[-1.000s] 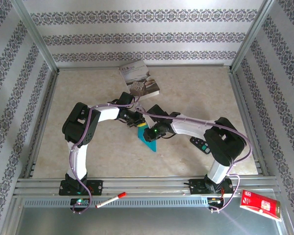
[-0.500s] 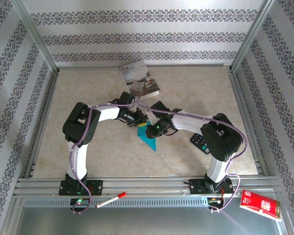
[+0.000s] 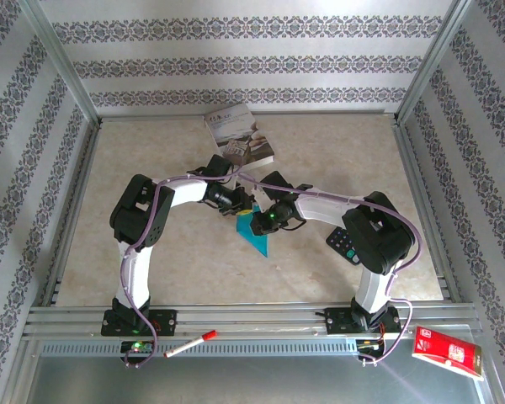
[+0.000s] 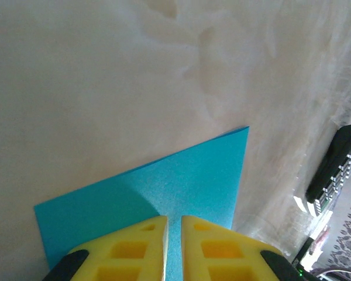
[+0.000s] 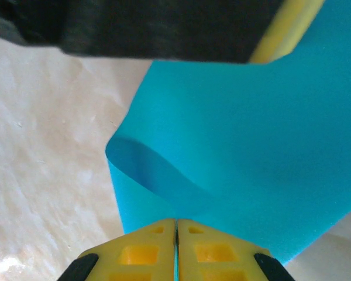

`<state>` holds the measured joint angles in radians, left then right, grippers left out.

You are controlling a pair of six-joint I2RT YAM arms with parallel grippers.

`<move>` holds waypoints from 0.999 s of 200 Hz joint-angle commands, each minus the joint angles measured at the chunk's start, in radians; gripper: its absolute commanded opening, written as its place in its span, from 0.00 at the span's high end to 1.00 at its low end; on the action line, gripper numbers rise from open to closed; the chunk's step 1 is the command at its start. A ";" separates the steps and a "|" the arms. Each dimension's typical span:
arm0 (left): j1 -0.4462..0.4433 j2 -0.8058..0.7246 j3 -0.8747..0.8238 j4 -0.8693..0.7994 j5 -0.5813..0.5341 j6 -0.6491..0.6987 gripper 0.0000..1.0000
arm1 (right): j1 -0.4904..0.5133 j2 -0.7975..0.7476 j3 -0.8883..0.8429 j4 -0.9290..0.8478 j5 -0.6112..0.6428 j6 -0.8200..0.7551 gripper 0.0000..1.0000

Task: Fold a paper plane with a square sheet of paper (pick it up from the middle)
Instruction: Third fold the triangle at the center of the table.

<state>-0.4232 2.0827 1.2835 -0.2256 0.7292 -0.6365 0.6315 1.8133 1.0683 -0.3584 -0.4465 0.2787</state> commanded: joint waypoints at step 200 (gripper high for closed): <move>0.030 0.036 -0.012 -0.083 -0.067 0.051 0.86 | -0.046 0.015 -0.054 0.091 -0.040 0.041 0.92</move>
<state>-0.4103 2.0827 1.2835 -0.2321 0.7261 -0.6086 0.5983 1.8133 1.0050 -0.2680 -0.4732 0.3370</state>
